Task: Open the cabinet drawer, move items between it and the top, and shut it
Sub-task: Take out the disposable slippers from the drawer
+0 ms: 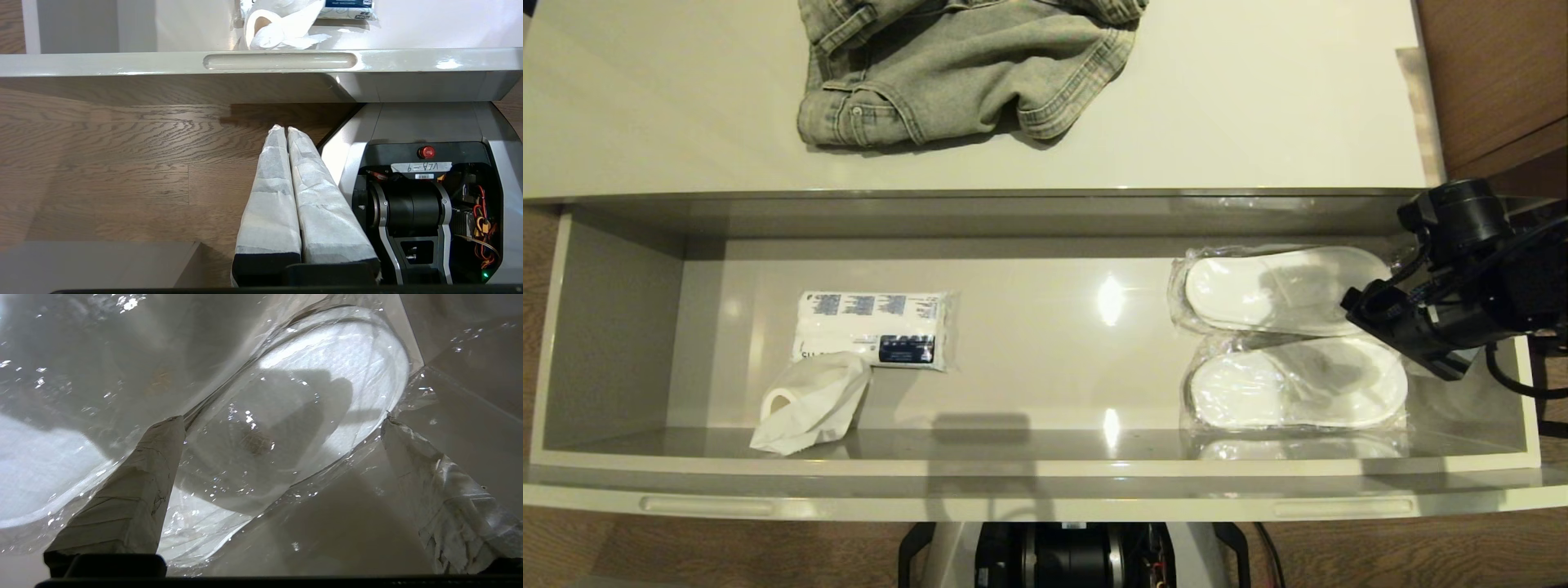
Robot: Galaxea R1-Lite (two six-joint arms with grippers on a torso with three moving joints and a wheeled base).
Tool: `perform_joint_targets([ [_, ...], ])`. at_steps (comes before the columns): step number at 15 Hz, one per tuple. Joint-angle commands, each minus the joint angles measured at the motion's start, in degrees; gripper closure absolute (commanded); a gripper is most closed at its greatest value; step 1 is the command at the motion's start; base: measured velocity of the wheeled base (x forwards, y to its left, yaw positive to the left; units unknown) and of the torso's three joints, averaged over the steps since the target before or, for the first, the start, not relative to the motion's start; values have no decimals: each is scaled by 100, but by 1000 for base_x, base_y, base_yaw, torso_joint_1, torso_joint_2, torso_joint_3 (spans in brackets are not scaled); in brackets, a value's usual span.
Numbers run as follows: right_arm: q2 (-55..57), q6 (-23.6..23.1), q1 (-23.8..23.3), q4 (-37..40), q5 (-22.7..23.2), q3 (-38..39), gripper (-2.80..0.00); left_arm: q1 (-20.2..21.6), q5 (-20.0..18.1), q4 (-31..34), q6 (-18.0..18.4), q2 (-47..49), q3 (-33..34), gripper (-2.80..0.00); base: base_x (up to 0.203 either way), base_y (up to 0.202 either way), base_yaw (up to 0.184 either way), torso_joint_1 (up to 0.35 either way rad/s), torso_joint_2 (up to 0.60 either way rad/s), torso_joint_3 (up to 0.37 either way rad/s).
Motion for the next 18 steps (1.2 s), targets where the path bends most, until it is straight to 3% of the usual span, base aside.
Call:
perform_joint_targets([
  [1,-76,117,112,20,-84,48,-280,1,2,2,0,-1,0,0,0,0,0,0,0,0],
  [4,-220,700,912,88,-308,350,-280,1,2,2,0,-1,0,0,0,0,0,0,0,0],
  [10,-521,823,899,4,-281,989,-280,1,2,2,0,-1,5,0,0,0,0,0,0,0],
  [12,-813,804,833,-560,-115,1605,-280,1,2,2,0,-1,0,0,0,0,0,0,0,0],
  [14,-938,760,563,-1495,378,2085,-280,1,2,2,0,-1,0,0,0,0,0,0,0,0],
  [16,-921,758,521,-1611,458,2148,-280,1,2,2,0,-1,3,0,0,0,0,0,0,0],
  [18,-727,720,449,-2268,652,2617,-280,1,2,2,0,-1,0,0,0,0,0,0,0,0],
])
